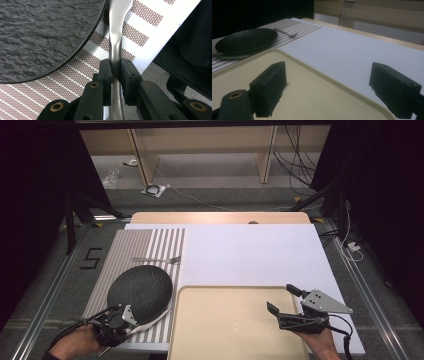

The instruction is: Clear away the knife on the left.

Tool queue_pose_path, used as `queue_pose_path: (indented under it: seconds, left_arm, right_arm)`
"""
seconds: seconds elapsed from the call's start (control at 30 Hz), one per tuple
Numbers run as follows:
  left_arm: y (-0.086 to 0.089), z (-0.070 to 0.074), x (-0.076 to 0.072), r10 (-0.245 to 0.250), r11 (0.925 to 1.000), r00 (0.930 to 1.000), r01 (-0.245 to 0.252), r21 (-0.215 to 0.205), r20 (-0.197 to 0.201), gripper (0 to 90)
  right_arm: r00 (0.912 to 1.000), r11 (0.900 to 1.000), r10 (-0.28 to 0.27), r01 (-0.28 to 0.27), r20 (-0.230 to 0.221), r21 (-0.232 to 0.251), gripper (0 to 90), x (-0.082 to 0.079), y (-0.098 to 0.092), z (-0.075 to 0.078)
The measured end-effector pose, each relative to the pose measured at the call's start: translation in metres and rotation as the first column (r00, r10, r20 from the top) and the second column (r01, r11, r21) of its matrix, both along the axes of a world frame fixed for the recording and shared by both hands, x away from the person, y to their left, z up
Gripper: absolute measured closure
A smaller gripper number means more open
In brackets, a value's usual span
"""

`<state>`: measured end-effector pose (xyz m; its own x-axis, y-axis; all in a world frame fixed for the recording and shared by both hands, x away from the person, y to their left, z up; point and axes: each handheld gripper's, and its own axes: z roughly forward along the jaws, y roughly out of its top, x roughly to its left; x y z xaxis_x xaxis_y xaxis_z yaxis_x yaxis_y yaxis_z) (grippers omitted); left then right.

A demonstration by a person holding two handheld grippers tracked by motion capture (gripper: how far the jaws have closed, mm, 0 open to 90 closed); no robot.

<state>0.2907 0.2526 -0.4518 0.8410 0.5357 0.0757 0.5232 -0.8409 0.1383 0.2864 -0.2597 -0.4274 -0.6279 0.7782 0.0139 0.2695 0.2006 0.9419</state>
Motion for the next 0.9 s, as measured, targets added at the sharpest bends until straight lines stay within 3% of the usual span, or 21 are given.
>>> queue_pose_path:
  seconds: [0.1, 0.3, 0.47, 0.7, 0.9]
  left_arm:
    - [-0.002, 0.003, -0.001, -0.001, 0.9999, 1.0, 0.001, -0.016, 0.003, 79.2]
    - [-0.017, 0.016, -0.004, -0.033, 0.9955, 0.9992, 0.035, -0.088, 0.023, 79.2]
    - [-0.027, 0.02, -0.005, -0.038, 0.9928, 0.9987, 0.041, -0.113, 0.036, 79.2]
    - [-0.05, 0.029, -0.001, -0.058, 0.9822, 0.9964, 0.068, -0.175, 0.062, 79.2]
    - [-0.072, 0.031, 0.001, -0.092, 0.9758, 0.9941, 0.102, -0.194, 0.058, 79.2]
  right_arm:
    - [1.0, 1.0, -0.002, 0.002, 0.0, 0.0, 15.2, 0.0, 0.0, 0.0]
    - [1.0, 1.0, 0.001, -0.001, -0.002, 0.002, 15.2, 0.0, 0.0, 0.0]
    - [1.0, 1.0, 0.0, 0.0, -0.001, 0.002, 15.2, -0.001, -0.001, 0.001]
    - [1.0, 1.0, 0.0, 0.0, 0.005, 0.004, 15.2, 0.0, 0.0, 0.001]
    - [1.0, 1.0, -0.002, 0.002, 0.003, 0.004, 15.2, 0.0, -0.001, 0.001]
